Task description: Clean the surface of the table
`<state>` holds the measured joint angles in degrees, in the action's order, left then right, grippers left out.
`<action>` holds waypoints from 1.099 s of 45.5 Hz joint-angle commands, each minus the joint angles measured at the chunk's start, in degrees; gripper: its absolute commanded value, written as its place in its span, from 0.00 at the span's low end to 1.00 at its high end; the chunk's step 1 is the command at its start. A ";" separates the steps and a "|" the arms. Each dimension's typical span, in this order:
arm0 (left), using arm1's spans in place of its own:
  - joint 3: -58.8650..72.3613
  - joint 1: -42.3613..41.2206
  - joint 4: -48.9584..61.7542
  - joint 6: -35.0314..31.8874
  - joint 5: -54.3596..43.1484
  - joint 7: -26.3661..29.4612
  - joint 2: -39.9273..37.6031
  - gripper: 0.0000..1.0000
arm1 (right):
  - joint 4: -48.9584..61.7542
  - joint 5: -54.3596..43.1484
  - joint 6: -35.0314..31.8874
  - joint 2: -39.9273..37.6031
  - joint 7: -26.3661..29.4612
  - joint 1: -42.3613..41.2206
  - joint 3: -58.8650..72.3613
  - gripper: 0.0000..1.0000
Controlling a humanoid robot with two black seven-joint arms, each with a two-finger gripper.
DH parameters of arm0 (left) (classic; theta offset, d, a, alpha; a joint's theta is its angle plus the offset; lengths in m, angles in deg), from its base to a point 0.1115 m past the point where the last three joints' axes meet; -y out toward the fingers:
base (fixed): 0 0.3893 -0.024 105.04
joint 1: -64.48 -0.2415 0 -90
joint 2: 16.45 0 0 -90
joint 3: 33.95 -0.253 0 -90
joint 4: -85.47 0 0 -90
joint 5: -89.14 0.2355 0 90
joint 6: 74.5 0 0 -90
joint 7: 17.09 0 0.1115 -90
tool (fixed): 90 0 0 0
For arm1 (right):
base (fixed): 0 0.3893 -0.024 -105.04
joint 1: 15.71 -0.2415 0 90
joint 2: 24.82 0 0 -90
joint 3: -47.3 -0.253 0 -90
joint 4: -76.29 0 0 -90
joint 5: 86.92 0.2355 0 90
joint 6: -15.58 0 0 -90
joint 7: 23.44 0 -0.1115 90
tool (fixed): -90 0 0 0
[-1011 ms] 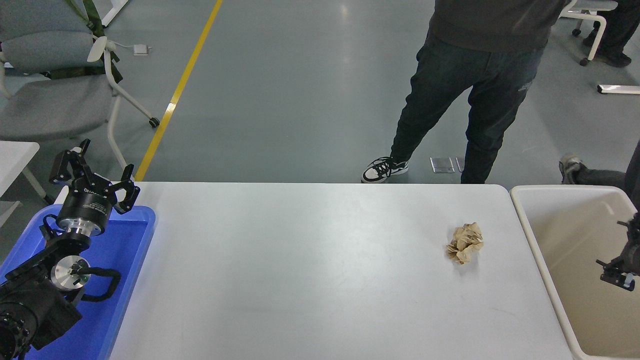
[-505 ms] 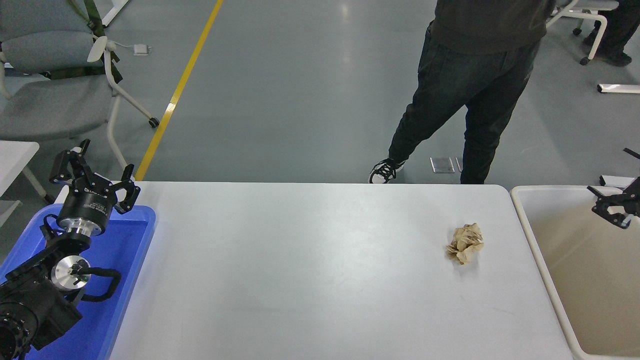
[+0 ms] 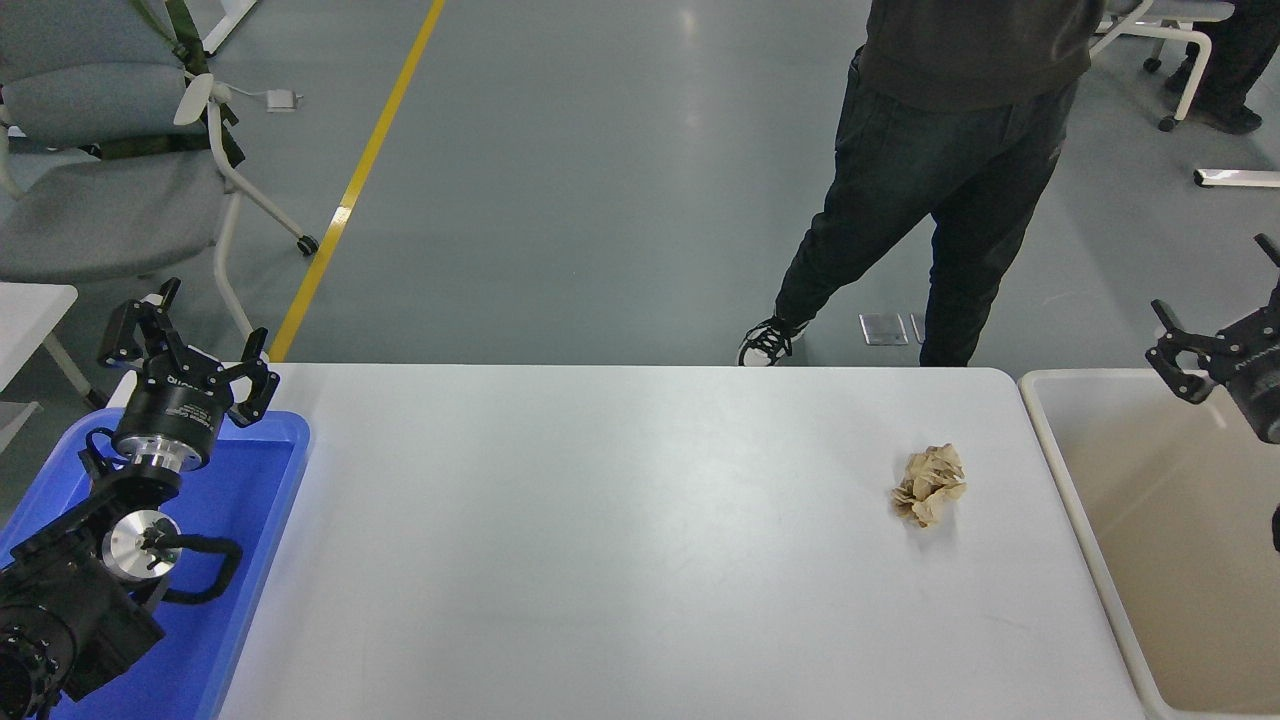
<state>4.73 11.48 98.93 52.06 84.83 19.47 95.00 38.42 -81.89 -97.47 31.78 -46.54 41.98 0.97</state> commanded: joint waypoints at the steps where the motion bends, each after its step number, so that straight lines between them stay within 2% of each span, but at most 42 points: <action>1: -0.01 0.00 -0.01 0.00 0.00 0.00 0.00 1.00 | -2.92 -0.46 5.21 3.25 -2.29 1.63 -2.01 0.99; 9: -0.01 0.00 -0.01 0.00 0.00 0.00 0.00 1.00 | -1.07 -0.64 6.44 3.69 -2.91 1.81 -1.93 0.99; 16: -0.01 0.00 -0.01 0.00 0.00 0.00 0.00 1.00 | -1.33 -2.75 6.87 3.25 -0.81 2.33 -0.61 0.99; 22: -0.01 0.00 -0.01 0.00 0.00 0.00 0.00 1.00 | -6.16 -2.40 12.85 1.06 5.60 2.25 -1.14 0.99; 26: -0.01 0.09 -0.01 0.00 0.00 0.00 0.00 1.00 | -15.02 -2.40 15.92 -3.59 10.97 2.42 -1.14 0.99; 30: -0.01 0.09 -0.01 0.00 0.00 0.00 0.00 1.00 | -21.80 -2.66 17.60 -8.17 13.08 2.34 -0.52 0.99; 36: -0.01 0.00 -0.01 0.00 0.00 0.00 0.00 1.00 | -25.06 -3.89 16.90 -13.44 17.21 1.46 2.81 0.99; 40: -0.01 0.09 -0.01 0.00 0.00 0.00 0.00 1.00 | -28.40 -8.36 16.72 -16.87 20.99 -0.65 5.80 0.99; 46: -0.01 0.00 -0.01 0.00 0.00 0.00 0.00 1.00 | -34.63 -15.13 15.50 -20.48 31.18 -4.25 8.79 0.99; 50: -0.01 0.09 -0.01 0.00 0.00 0.00 0.00 1.00 | -39.12 -18.30 14.70 -22.58 35.75 -6.10 9.76 0.99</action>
<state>4.74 11.53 98.91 52.06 84.83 19.47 94.99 10.55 -91.67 -81.71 16.36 -24.01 40.44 6.50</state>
